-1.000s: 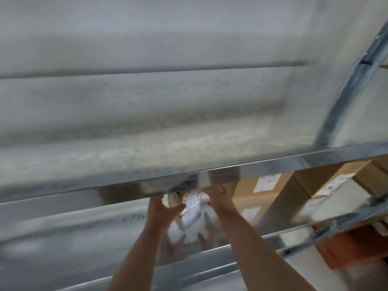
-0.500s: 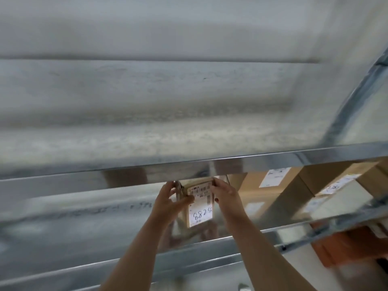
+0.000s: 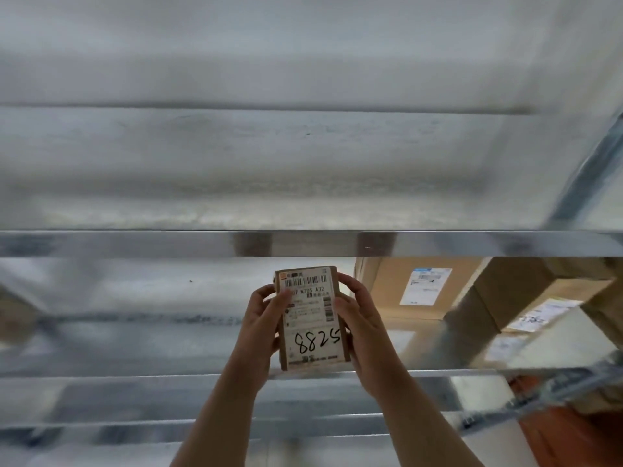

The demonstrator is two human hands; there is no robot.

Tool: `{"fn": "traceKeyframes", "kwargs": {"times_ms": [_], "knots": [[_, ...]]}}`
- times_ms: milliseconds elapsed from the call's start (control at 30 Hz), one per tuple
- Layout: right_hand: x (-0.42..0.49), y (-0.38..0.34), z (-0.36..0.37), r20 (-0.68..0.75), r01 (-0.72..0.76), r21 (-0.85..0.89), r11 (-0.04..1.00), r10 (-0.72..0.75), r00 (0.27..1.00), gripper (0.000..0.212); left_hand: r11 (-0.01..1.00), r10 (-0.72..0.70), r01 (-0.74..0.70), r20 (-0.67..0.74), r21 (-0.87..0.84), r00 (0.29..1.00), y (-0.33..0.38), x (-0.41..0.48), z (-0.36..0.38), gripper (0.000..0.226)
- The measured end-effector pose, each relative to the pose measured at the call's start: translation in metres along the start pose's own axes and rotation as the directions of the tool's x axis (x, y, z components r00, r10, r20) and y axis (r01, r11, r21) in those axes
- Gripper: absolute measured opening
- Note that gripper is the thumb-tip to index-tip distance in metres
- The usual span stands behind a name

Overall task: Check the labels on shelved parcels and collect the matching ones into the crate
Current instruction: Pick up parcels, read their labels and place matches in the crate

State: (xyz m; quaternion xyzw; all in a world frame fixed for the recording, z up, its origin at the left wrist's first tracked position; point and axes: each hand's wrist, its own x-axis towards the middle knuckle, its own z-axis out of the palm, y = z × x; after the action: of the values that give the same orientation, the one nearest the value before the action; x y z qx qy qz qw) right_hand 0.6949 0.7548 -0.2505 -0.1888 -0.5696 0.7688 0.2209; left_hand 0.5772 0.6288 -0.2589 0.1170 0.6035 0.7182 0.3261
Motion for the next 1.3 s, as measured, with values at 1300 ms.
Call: {"fn": "traceKeyframes", "kwargs": {"times_ms": [1300], "knots": [[0.002, 0.004, 0.057, 0.223, -0.017, 0.016, 1.000, 0.013, 0.975, 0.058, 0.967, 0.215, -0.252, 0.427, 0.032, 0.878, 0.047, -0.007, -0.049, 0.067]]}}
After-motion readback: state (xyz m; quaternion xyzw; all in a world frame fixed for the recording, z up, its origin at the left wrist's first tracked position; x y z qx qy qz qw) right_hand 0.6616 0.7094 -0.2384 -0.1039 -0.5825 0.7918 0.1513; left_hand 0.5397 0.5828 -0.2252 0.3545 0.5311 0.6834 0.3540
